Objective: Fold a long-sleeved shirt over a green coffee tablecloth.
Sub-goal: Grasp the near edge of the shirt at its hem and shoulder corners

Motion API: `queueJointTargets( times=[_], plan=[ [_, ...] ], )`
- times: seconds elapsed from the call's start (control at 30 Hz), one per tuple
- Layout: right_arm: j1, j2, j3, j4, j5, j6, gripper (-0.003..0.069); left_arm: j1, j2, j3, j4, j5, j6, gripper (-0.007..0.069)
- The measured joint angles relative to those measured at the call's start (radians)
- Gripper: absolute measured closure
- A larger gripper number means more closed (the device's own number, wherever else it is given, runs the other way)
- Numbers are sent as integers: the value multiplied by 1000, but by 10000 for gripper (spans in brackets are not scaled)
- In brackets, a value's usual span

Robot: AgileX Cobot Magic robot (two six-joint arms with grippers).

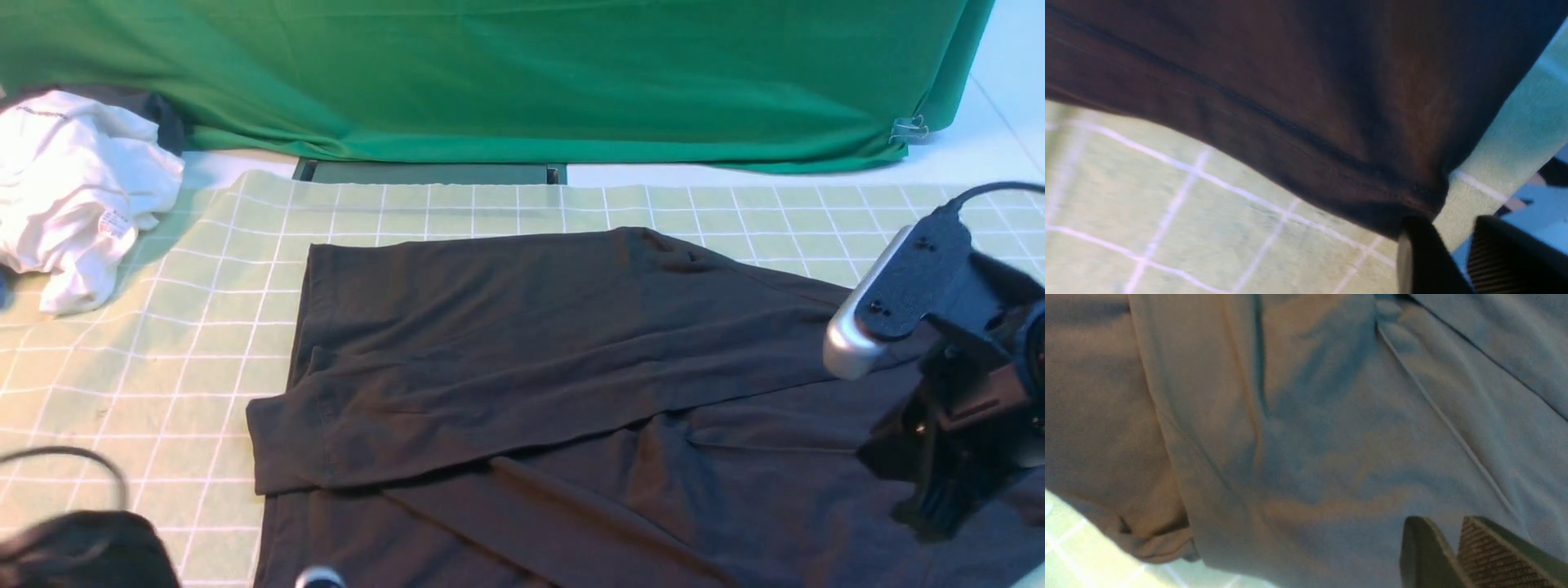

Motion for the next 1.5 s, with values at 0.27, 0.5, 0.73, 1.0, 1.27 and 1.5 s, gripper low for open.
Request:
queueJointTargets(
  times=[0.27,0.5,0.73,1.0,1.27,1.5],
  plan=[
    [0,0,20,4,-111,-74,483,-33,149,-1,24,-51,3,298],
    [0,0,20,7,-128,-92,483,-91,193,-35,101,-32,-101,576],
    [0,-1,20,-35,-43,-131,498,-94,129,-140,81,30,-120,648],
    [0,-20,37,-335,35,-42,584,28,-85,-244,171,119,-169,647],
    [-50,38,188,-452,19,-24,402,253,-253,-248,180,28,-137,647],
    [-227,97,288,-617,-163,110,266,369,-284,-249,115,-47,-66,647]
  ],
)
